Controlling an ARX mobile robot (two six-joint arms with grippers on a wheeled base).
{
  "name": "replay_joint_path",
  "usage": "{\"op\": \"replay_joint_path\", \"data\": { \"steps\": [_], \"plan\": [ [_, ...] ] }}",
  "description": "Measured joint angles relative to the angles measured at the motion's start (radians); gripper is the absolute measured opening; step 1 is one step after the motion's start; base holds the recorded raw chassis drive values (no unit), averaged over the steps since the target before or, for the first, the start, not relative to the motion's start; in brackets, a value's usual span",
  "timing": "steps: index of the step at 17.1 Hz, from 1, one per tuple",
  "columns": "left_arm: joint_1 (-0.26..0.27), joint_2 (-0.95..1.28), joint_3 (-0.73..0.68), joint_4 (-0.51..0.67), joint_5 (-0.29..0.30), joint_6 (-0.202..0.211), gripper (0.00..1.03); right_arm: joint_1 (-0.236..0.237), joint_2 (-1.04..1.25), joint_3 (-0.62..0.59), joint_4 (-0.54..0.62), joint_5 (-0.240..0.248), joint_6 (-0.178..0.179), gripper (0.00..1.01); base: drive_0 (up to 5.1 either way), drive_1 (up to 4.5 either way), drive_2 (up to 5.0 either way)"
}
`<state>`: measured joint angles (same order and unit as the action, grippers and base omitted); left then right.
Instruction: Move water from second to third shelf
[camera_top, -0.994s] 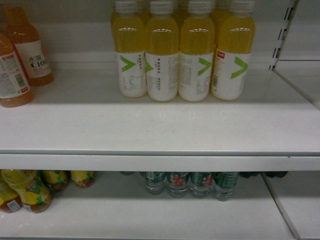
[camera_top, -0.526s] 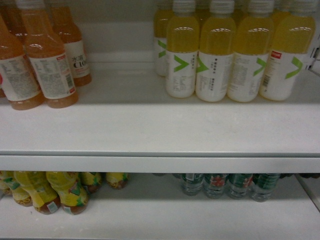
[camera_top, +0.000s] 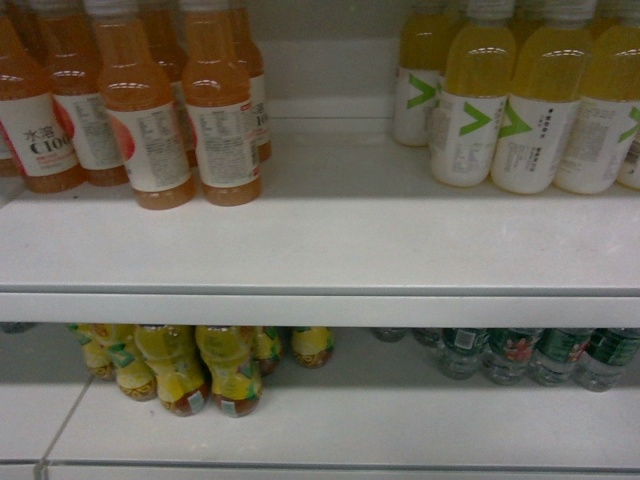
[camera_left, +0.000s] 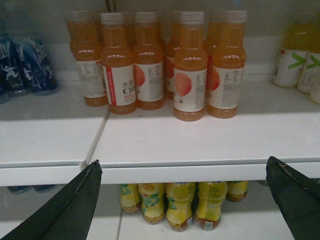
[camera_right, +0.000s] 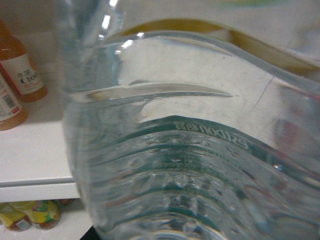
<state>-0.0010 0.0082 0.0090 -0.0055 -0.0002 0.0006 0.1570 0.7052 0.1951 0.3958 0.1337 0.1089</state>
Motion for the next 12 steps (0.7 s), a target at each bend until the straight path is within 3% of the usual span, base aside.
{"op": "replay_joint_path", "data": {
  "steps": [5, 12],
  "plan": [
    [0.0, 0.0, 0.0, 0.002, 0.0, 0.0, 0.98, 0.0, 0.0, 0.0, 0.0, 0.0, 0.0, 0.41, -4.9, 1.25, 3.4],
    [0.0, 0.0, 0.0, 0.002, 0.0, 0.0, 0.98, 0.0, 0.0, 0.0, -0.001, 0.0, -0.001, 0.41, -5.0, 2.48, 2.5]
  ]
}}
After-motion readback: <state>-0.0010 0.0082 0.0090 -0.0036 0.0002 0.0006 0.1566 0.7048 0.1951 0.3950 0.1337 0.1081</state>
